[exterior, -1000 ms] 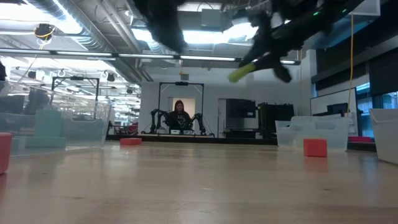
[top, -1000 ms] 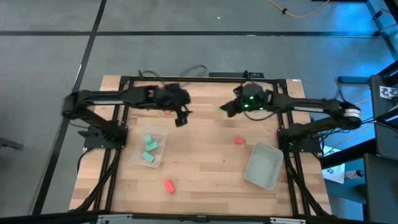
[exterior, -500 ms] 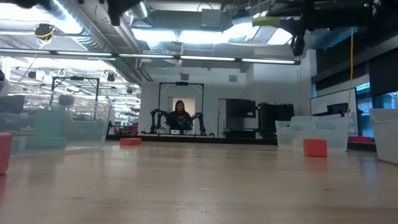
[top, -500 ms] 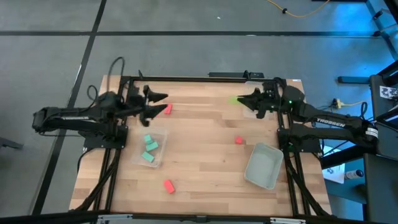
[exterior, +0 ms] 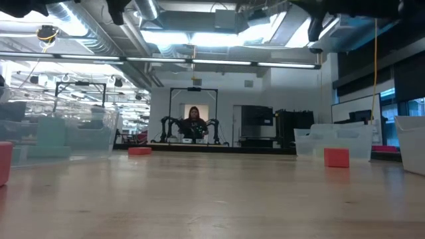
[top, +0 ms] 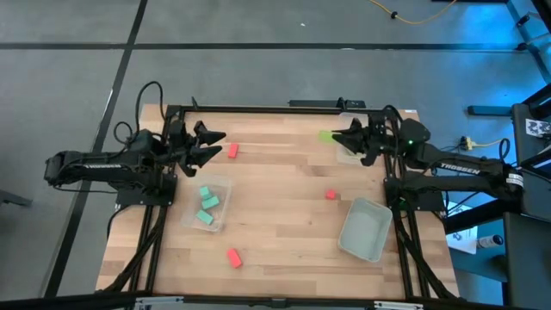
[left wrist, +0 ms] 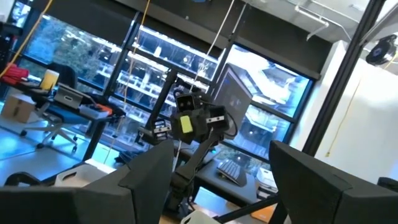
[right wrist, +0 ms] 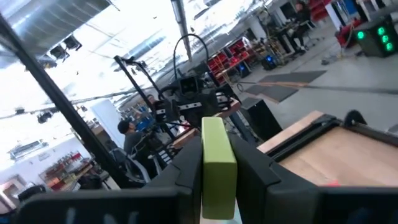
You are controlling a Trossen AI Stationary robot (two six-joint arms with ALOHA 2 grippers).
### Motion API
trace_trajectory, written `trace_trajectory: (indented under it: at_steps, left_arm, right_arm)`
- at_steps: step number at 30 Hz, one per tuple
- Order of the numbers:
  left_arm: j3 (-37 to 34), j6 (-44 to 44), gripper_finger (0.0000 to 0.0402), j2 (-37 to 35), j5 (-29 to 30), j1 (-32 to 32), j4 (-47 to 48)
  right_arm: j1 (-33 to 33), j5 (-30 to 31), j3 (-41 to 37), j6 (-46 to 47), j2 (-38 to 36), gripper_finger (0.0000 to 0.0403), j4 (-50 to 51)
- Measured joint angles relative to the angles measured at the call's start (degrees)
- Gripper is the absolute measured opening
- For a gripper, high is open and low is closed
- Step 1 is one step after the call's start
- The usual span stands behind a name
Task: Sort & place blocks by color
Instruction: Put the green block into the right transparent bin
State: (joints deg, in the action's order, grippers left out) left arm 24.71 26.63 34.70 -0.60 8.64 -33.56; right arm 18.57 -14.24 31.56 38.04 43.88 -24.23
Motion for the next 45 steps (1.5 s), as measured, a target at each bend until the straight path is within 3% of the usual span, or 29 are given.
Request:
trace_trajectory:
  at_steps: [9,19,23,29,32,36,42,45]
  left_arm:
    - [0.0,-1.77,0.0255,0.02,-2.34,-0.09,-0.15]
    - [0.0,-3.2,0.0255,0.02,-4.17,-0.11,-0.58]
    - [0.0,-2.9,0.0255,0.02,-5.04,-0.09,-0.61]
    - [0.0,-2.79,0.0255,0.02,-6.24,-0.11,-0.61]
    - [0.0,-2.8,0.0255,0.02,-5.95,-0.11,-0.61]
    - [0.0,-2.81,0.0255,0.02,-5.52,-0.1,-0.61]
    - [0.0,-2.82,0.0255,0.04,-5.05,-0.11,-0.83]
    - [0.0,-2.84,0.0255,0.04,-4.5,-0.09,-0.96]
  right_arm:
    - [-3.26,2.81,0.31,-3.78,0.0,0.0061,-0.1]
    - [-4.96,11.64,0.42,-3.98,0.0,0.0061,1.66]
    - [-4.96,20.71,5.53,-4.05,0.47,0.0061,17.91]
    - [-4.27,38.18,20.38,-1.38,5.87,0.0061,56.87]
    - [-2.01,43.06,24.18,3.0,9.33,0.0061,74.38]
    - [2.46,41.86,22.37,6.57,12.64,0.0061,82.24]
    - [9.22,34.88,13.11,8.56,16.85,0.0061,77.48]
    - [11.68,34.24,10.63,7.12,19.51,0.0061,74.02]
